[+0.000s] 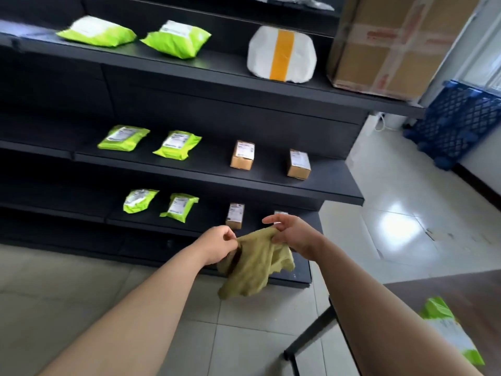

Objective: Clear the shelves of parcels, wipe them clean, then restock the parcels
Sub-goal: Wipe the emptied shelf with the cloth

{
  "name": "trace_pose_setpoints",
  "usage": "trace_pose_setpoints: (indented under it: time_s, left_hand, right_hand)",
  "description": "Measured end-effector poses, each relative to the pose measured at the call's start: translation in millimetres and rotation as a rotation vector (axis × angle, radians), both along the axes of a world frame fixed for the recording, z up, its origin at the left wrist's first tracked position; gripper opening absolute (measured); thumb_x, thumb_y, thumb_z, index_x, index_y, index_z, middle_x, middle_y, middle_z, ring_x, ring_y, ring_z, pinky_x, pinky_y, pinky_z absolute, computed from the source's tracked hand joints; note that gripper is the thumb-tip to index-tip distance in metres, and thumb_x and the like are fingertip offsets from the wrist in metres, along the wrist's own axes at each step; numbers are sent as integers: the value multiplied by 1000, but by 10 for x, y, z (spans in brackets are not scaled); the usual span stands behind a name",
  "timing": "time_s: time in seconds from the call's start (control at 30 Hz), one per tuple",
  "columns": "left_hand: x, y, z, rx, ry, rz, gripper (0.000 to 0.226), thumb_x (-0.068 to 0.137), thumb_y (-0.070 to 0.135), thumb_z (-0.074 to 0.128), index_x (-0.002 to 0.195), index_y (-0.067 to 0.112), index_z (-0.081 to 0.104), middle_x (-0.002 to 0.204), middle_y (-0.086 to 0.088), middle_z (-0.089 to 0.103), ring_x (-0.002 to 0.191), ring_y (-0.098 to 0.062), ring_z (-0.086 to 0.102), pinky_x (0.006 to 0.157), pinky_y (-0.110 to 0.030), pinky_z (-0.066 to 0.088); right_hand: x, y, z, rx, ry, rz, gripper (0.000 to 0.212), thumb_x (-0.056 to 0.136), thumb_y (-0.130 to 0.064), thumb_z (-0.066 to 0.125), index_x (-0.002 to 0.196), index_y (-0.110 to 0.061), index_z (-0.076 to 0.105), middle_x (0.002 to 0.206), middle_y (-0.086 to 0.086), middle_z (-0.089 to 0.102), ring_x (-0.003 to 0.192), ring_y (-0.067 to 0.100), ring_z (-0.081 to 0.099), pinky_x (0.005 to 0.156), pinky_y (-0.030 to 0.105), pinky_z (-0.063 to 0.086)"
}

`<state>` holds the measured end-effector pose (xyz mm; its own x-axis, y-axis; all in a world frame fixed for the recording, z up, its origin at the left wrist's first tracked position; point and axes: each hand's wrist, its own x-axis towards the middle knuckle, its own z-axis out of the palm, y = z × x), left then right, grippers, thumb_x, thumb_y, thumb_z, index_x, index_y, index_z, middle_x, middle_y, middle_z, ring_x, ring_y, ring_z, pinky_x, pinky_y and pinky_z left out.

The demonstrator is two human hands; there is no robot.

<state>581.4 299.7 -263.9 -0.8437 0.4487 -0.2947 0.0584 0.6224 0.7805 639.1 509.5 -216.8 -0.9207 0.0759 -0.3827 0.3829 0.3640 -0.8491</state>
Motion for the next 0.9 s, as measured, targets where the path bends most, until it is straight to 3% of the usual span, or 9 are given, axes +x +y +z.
trace_pose_setpoints:
  time_s: [0.1, 0.23, 0.3, 0.4, 0.57, 0.67, 0.73, 0.83, 0.9]
  left_hand:
    - [-233, -451, 100, -18, 26, 47, 4, 88, 24, 55, 86, 24, 58, 83, 2, 62, 71, -13, 55, 62, -25, 43]
    - [-504, -965, 191, -61, 64, 68, 7, 94, 24, 51, 92, 24, 58, 83, 4, 60, 68, -12, 53, 60, -24, 43]
    - [-646, -1256, 228, -63, 54, 71, 11, 96, 27, 52, 97, 23, 62, 93, 3, 65, 84, -15, 61, 75, -29, 49]
    - [-802, -1620, 248, -62, 1, 45, 21, 90, 37, 64, 101, 20, 70, 100, 4, 67, 96, -14, 62, 88, -32, 50]
    - [-1003, -2093, 149, -94, -53, 111, 24, 80, 42, 73, 89, 20, 71, 89, 5, 69, 84, -11, 64, 72, -26, 49]
    - [-1123, -2284, 4, -90, -127, 242, 28, 88, 34, 63, 76, 8, 62, 76, -2, 60, 68, -17, 56, 65, -29, 43]
    - [-1208, -2352, -91, 30, -228, 348, 23, 92, 29, 54, 81, 8, 57, 80, -11, 55, 73, -21, 53, 68, -34, 43]
    - [-1311, -2379, -168, 328, -438, 539, 25, 100, 20, 44, 104, 2, 61, 106, -18, 67, 92, -30, 66, 77, -40, 55]
    - [-1404, -2380, -172, 463, -527, 635, 26, 103, 21, 38, 114, 9, 58, 110, -17, 67, 95, -29, 67, 72, -41, 57]
  right_hand:
    - [-293, -398, -30, 89, 22, 11, 47, 80, 15, 58, 118, -12, 63, 92, 2, 66, 80, 12, 62, 79, 26, 55]
    - [-611, -827, -92, 217, 40, -7, 26, 81, 1, 69, 99, -17, 68, 93, 2, 67, 76, 8, 60, 61, 14, 49]
    - [-787, -1046, -143, 266, 49, -26, 11, 80, -8, 74, 82, -18, 69, 80, -3, 66, 69, 7, 59, 57, 15, 45]
    - [-996, -1318, -217, 257, 47, -46, 16, 80, -16, 77, 69, -20, 67, 72, -7, 64, 66, 6, 58, 58, 18, 44]
    - [-1286, -1755, -322, 199, 15, -10, 11, 79, -24, 78, 80, -18, 69, 80, -2, 68, 72, 12, 62, 70, 27, 53]
    - [-1443, -2011, -371, 148, 18, 47, 11, 76, -23, 80, 79, -21, 70, 81, -4, 69, 72, 10, 62, 64, 23, 49]
    - [-1573, -2156, -398, 77, 17, 88, 12, 76, -17, 80, 78, -21, 70, 82, -2, 69, 73, 12, 62, 66, 26, 52]
    - [-1766, -2302, -435, -6, -15, 162, 15, 78, -5, 77, 82, -17, 70, 86, 4, 68, 78, 16, 63, 81, 34, 56]
    - [-1934, -2378, -476, -21, -50, 223, 16, 78, -3, 76, 86, -16, 71, 89, 6, 68, 82, 18, 62, 87, 36, 54]
